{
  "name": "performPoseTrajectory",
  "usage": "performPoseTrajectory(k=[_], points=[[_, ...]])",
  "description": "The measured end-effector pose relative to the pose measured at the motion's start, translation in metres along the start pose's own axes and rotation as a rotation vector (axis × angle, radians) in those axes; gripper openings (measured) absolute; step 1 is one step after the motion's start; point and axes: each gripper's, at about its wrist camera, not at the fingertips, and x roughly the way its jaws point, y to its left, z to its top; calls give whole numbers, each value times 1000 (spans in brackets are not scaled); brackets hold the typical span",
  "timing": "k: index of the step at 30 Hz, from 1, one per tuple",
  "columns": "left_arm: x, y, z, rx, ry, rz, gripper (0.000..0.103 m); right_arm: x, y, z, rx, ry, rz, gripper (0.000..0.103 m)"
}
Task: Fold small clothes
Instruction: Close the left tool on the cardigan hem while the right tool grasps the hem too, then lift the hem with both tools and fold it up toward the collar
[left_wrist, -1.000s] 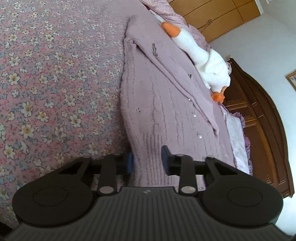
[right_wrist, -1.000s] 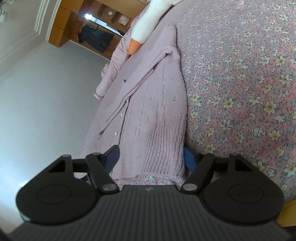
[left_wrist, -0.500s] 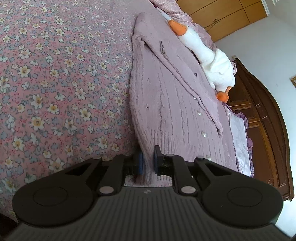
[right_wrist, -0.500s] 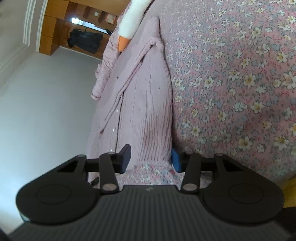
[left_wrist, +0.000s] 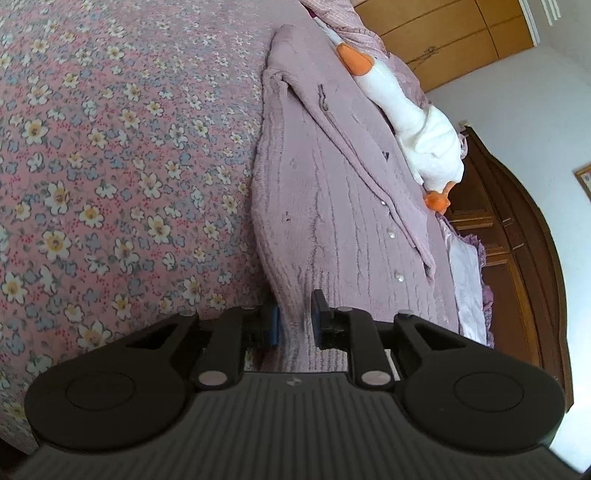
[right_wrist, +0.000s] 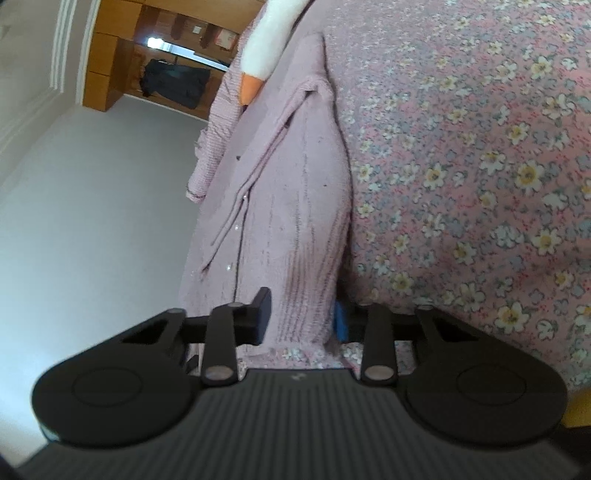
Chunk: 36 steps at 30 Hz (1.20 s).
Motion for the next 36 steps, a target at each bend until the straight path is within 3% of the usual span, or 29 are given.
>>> performPoseTrajectory(k=[2, 3, 11, 15, 19, 26, 31, 36], points=[[-1, -3, -1, 20, 0, 13, 14, 1, -1, -2, 2, -3, -27, 14], [0, -5, -1, 25, 0, 16, 11, 0, -1, -1, -3, -5, -40, 12], [-8, -3, 4, 9, -9, -17, 10, -3, 5, -3, -46, -31, -42, 11], [-18, -4, 6, -6, -40, -68, 10, -6, 8, -4, -56, -45, -24, 11], [-21, -13, 8, 30, -47, -90, 9, -10, 13, -3, -67, -74, 27, 11], [-14, -29, 19, 9, -47, -135, 9, -1, 31, 7, -73, -89, 113, 11], [-10, -39, 36, -3, -70, -160, 9, 17, 51, 20, -74, -67, 145, 11], [-13, -52, 51, 7, -105, -171, 9, 22, 65, 44, -72, -106, 195, 11]])
